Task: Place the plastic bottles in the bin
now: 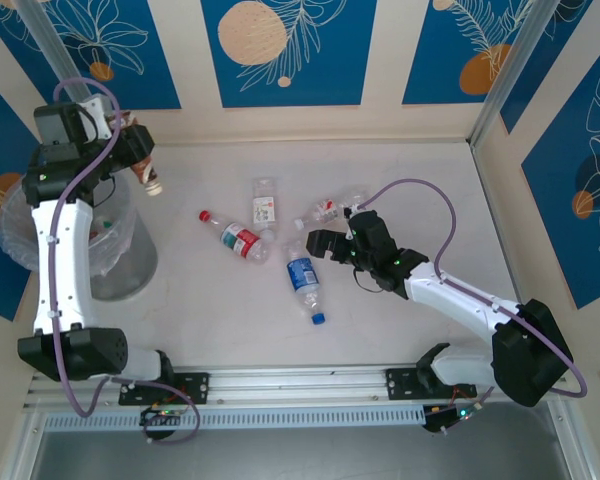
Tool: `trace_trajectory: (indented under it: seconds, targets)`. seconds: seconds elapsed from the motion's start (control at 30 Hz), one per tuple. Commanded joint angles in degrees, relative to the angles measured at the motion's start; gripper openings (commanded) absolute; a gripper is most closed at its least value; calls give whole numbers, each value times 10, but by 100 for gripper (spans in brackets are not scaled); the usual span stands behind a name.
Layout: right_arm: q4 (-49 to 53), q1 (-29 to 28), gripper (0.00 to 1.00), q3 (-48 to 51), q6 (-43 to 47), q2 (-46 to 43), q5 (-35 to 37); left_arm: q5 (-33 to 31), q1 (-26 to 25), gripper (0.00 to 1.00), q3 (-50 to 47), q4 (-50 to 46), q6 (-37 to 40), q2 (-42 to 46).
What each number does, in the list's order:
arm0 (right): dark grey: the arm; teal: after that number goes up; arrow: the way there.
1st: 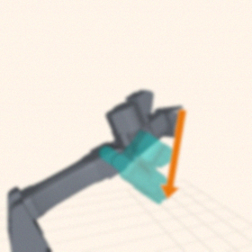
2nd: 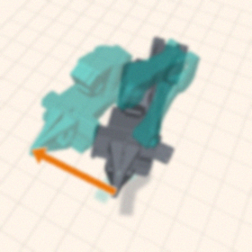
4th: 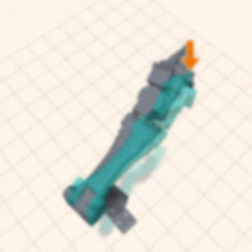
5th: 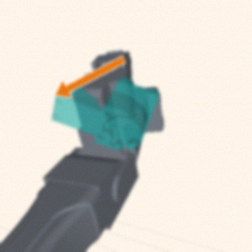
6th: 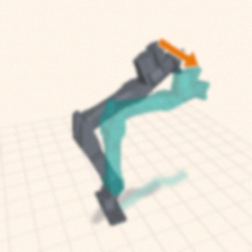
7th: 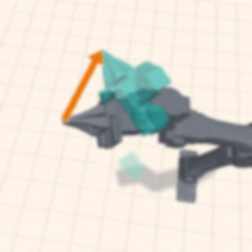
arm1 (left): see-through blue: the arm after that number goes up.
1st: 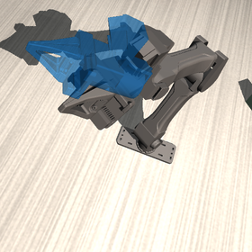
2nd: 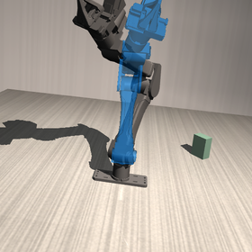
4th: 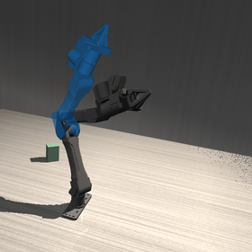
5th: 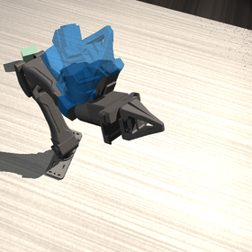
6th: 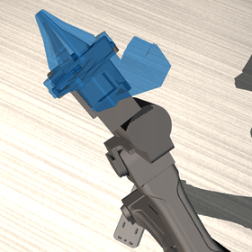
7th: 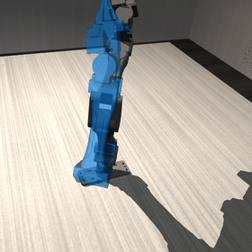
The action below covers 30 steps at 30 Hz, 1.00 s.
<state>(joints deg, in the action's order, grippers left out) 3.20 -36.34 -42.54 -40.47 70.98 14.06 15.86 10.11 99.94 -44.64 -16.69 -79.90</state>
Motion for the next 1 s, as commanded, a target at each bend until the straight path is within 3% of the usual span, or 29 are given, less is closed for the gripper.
trace_trajectory:
  seconds: [0.0, 0.33, 0.5, 0.97]
  targets:
    - [-14, 4, 100, 8, 2, 0, 16, -80, 18, 46, 16, -16, 15, 27]
    - [-12, 6, 100, 4, 4, 2, 15, -279, 32, 46, -11, 41, 41, 54]
    - [-14, 7, 100, 8, -3, 3, 16, -393, 34, 46, -90, 94, 51, 79]
    - [1, 7, 100, 19, -9, -19, 16, -311, 35, 49, -219, 101, -16, 88]
